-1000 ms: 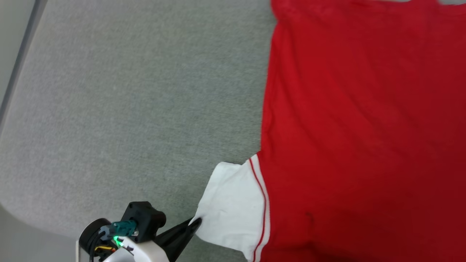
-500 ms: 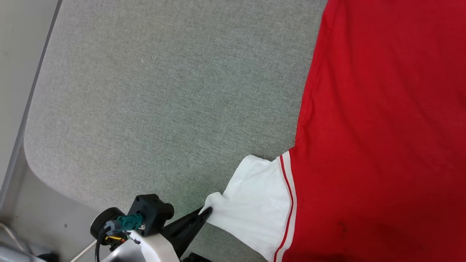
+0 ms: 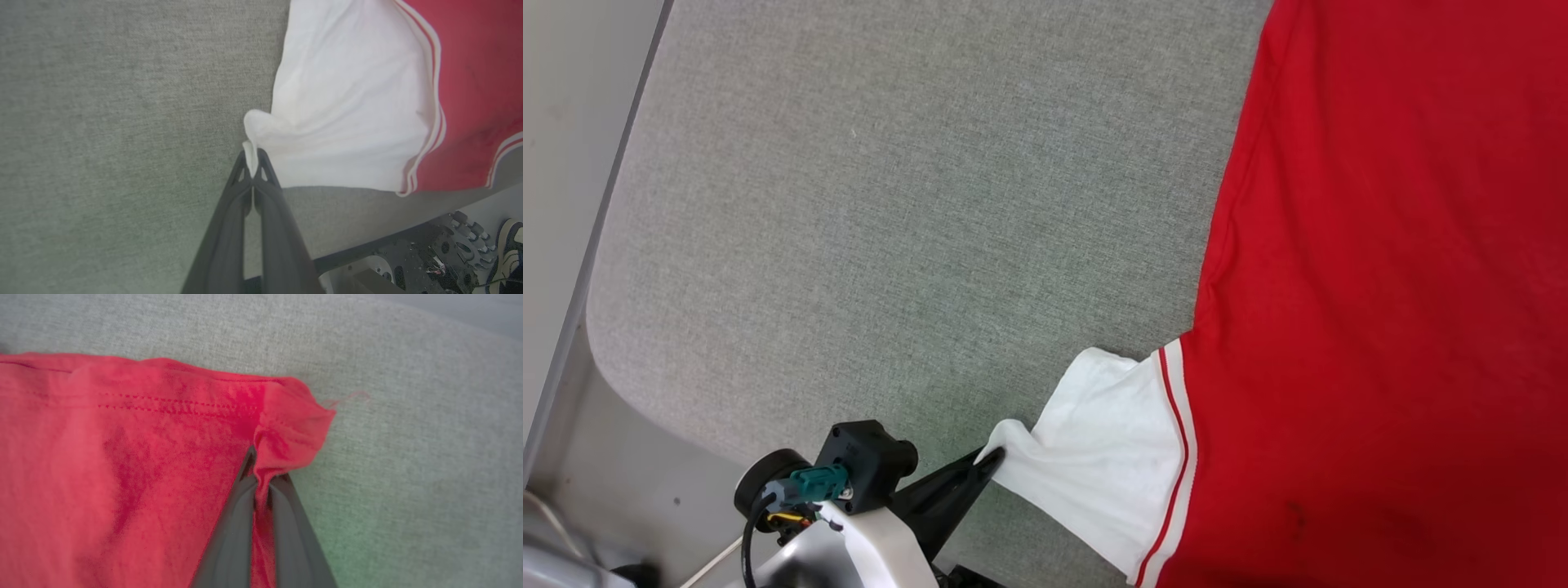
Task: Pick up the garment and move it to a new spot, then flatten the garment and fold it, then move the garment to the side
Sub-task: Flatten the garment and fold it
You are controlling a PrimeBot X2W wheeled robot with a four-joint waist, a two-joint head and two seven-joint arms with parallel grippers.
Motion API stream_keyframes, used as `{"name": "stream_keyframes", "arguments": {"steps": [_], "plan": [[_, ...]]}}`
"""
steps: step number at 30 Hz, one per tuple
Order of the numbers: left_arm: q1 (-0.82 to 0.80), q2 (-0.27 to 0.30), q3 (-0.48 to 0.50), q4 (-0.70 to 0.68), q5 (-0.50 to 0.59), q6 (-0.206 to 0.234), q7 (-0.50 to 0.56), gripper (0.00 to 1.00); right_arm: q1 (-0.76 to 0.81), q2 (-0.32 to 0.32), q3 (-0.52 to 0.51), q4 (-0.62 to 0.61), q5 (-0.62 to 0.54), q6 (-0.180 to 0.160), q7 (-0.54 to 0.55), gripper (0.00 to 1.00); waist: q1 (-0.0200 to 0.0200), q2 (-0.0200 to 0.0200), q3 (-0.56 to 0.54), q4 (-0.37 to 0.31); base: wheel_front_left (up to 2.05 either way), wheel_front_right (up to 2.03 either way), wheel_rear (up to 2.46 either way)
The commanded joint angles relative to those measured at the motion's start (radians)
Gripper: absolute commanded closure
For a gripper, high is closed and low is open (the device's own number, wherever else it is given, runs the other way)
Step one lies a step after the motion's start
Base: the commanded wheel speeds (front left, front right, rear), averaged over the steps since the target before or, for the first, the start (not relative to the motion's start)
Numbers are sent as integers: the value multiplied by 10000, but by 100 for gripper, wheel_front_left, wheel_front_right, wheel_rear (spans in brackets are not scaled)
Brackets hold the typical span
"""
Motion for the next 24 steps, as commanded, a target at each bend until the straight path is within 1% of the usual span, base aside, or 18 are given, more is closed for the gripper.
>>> {"name": "stream_keyframes", "arguments": {"steps": [1,6,10,13,18,24], "plan": [[-141,47,37,47,54,-22,-65,100,629,53,34,448,56,-11,92,100,1,0,-126,-105,0,0,0],[-176,102,133,86,74,93,-120,100,948,33,21,652,116,-13,-242,100,1,0,-623,-444,0,0,0],[-51,191,217,123,102,192,-101,100,1520,59,146,799,305,-13,-560,100,1,0,-1251,-859,0,0,0],[170,245,260,113,46,325,-61,100,2123,214,335,898,621,-13,-773,100,1,0,-1805,-1258,0,0,0],[443,451,355,120,167,566,-14,100,3291,157,324,860,1246,-14,-1052,100,1,0,-2697,-1833,0,0,0],[859,431,509,174,41,877,-205,100,4885,317,305,542,1967,-14,-1353,100,1,0,-3669,-2561,0,0,0]]}}
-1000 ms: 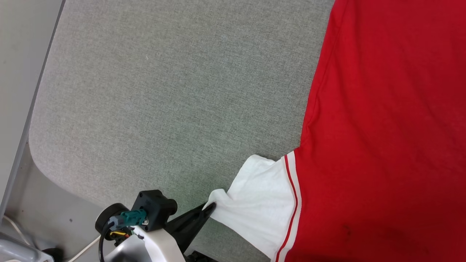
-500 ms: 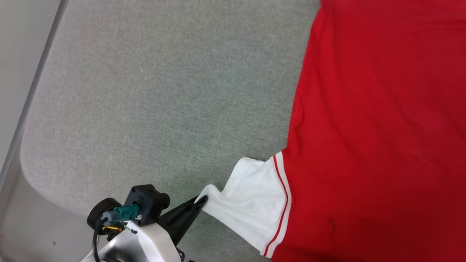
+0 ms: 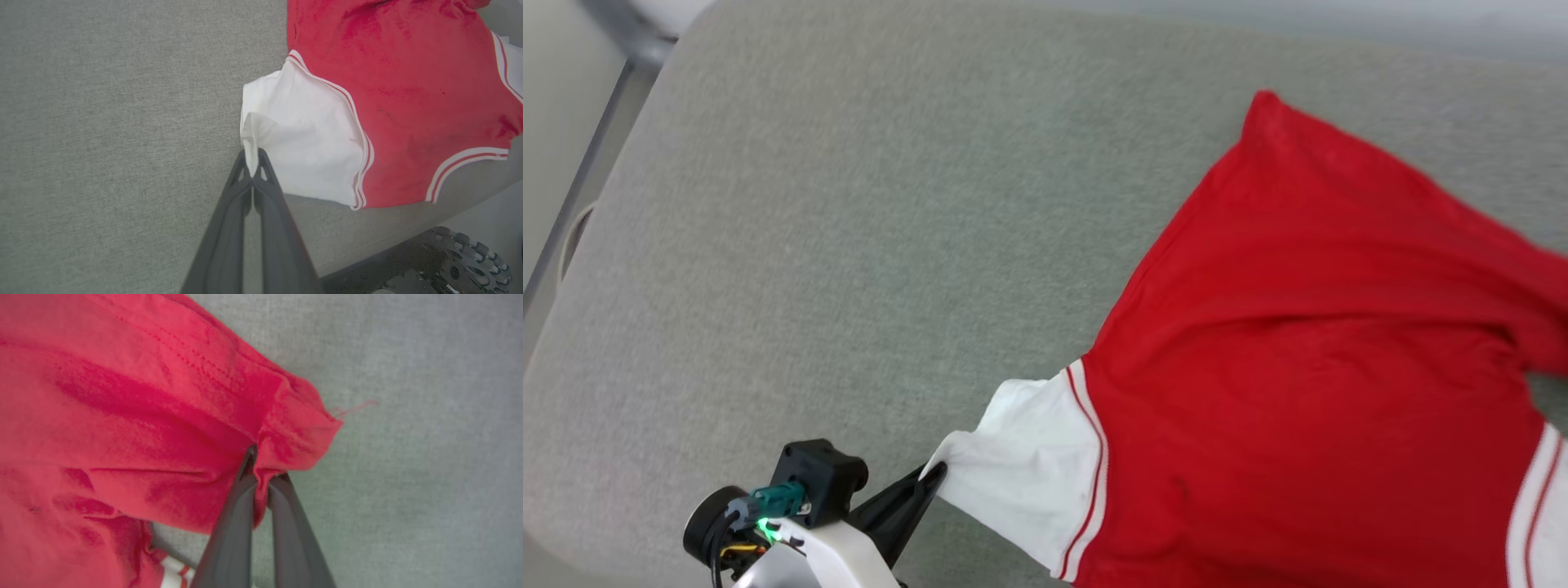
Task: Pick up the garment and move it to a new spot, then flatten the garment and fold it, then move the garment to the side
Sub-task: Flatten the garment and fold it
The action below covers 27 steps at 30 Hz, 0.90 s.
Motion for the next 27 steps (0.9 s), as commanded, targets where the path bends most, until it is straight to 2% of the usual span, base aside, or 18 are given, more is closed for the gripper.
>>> {"name": "stream_keyframes", "arguments": {"steps": [1,12,19,25,26,27], "plan": [[195,-30,70,27,-50,125,-105,100,734,150,-3,-86,193,-15,-30,100,1,0,-817,-736,0,0,0],[699,-412,349,288,-94,750,-736,100,3887,349,-574,-2004,1220,-15,676,100,1,0,-1970,-1691,0,0,0],[593,-702,332,456,-14,918,-1070,100,5673,800,-1153,-3400,1308,-15,1350,100,1,0,-2056,-1903,0,0,0],[449,-903,155,593,19,893,-1120,100,6161,1196,-1371,-3771,1160,-15,1392,100,1,0,-1962,-1925,0,0,0],[420,-919,138,604,17,889,-1113,100,6162,1205,-1349,-3811,1145,-15,1374,95,1,0,-1972,-1925,0,0,0],[398,-928,128,615,10,888,-1105,100,6140,1177,-1288,-3863,1162,-15,1326,11,1,0,-1991,-1926,0,0,0]]}}
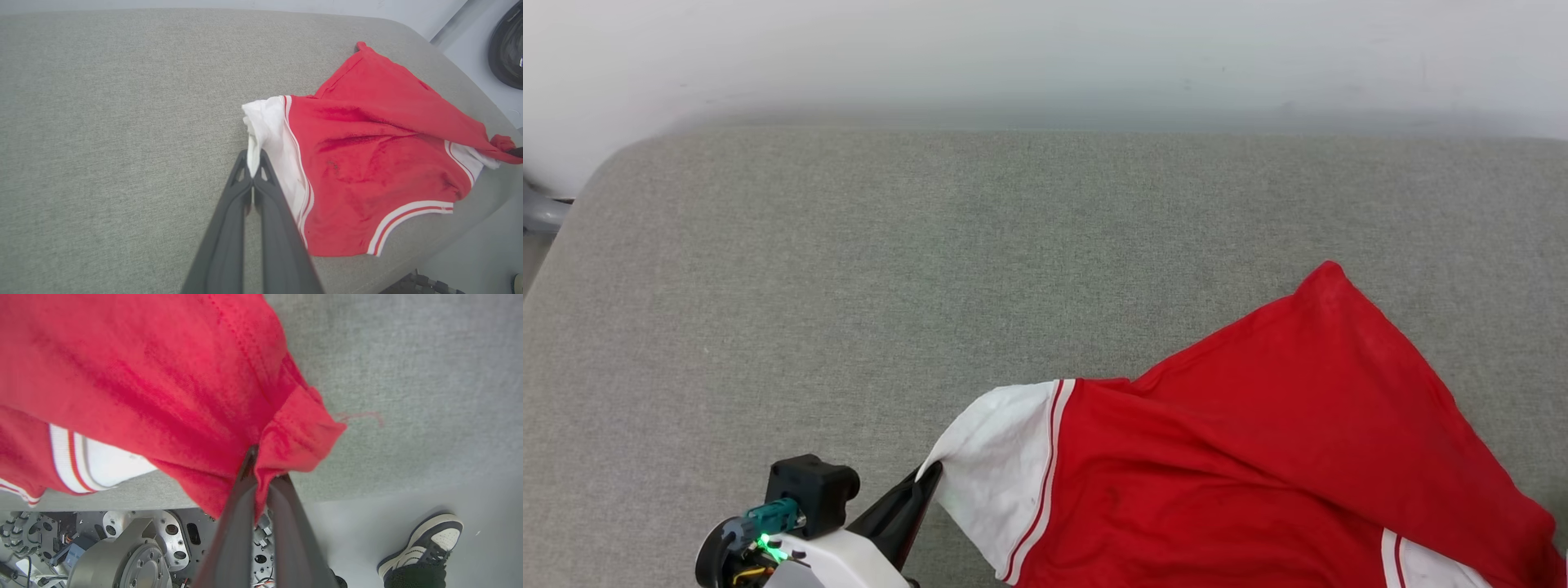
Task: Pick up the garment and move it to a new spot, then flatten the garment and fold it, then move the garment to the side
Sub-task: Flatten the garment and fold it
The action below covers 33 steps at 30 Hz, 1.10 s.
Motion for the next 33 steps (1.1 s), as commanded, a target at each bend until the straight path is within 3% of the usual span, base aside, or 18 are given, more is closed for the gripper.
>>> {"name": "stream_keyframes", "arguments": {"steps": [1,8,17,24,33], "plan": [[-102,-54,-23,5,2,1,-32,100,-1,-72,53,-77,-36,-13,-64,0,1,-1,-41,-2,0,0,0],[68,-17,-89,-96,9,79,60,100,-584,-635,498,-888,626,-11,280,0,1,-1,-352,31,0,0,0],[-39,47,-208,-498,146,129,140,100,-2217,-582,1046,-2279,735,-11,944,0,1,-1,45,577,0,0,0],[-449,-23,-304,-671,267,0,132,100,-4038,-302,1665,-1103,-28,-11,821,0,1,-1,976,1282,0,0,0],[-1128,-361,-538,-429,348,-279,-78,100,-5828,-230,1339,1161,-1199,-11,21,0,1,-1,2021,2326,0,0,0]]}}
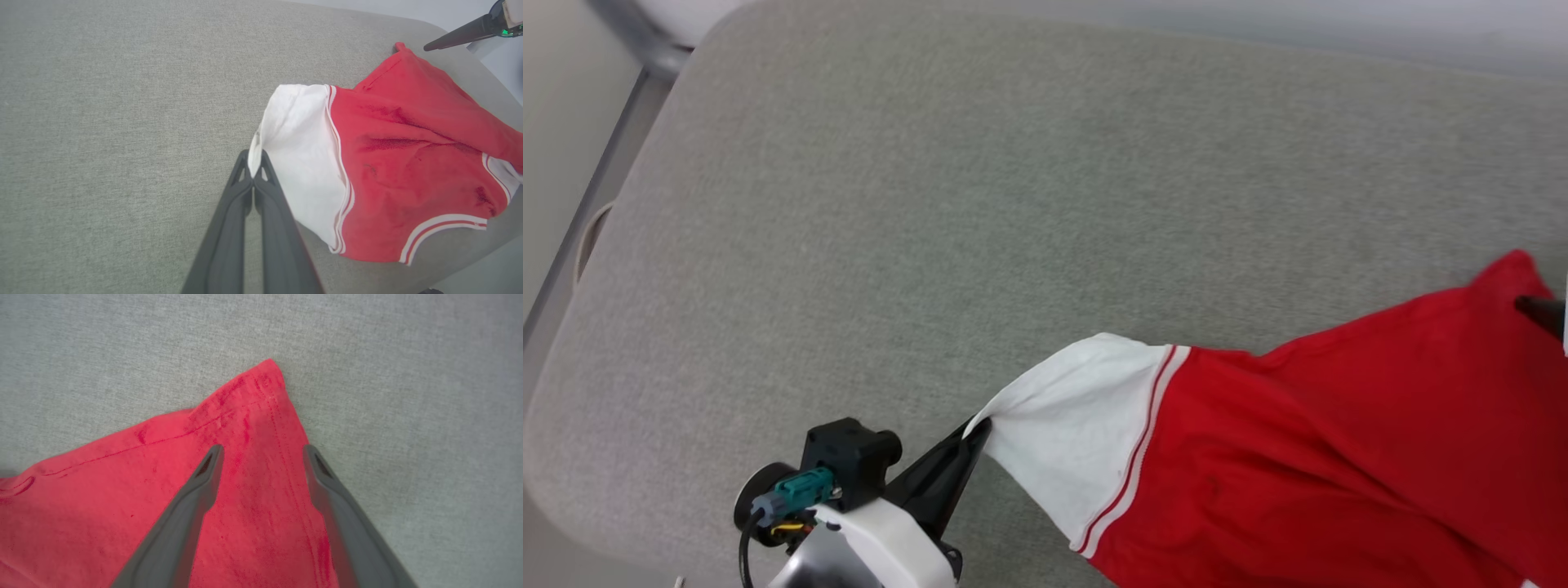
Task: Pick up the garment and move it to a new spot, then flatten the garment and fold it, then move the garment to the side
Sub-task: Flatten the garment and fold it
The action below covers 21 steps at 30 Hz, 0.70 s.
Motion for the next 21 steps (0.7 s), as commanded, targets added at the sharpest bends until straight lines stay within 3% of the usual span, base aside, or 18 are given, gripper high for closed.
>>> {"name": "stream_keyframes", "arguments": {"steps": [1,16,17,18,21], "plan": [[-250,-132,-39,51,79,-72,-98,100,-236,0,-63,323,-167,-11,-115,0,-2,0,468,479,0,0,0],[-696,-417,-251,501,40,-322,-378,100,-439,-18,460,2232,-619,-8,-751,0,-2,0,862,942,0,0,0],[-706,-415,-250,520,33,-327,-385,100,-449,16,502,2307,-567,-8,-867,65,-2,0,867,945,0,0,0],[-716,-415,-251,543,32,-331,-392,100,-483,43,562,2342,-510,-8,-1003,100,-2,0,870,946,0,0,0],[-732,-422,-259,624,23,-338,-411,100,-606,10,715,2442,-412,-8,-1600,100,-2,0,815,924,0,0,0]]}}
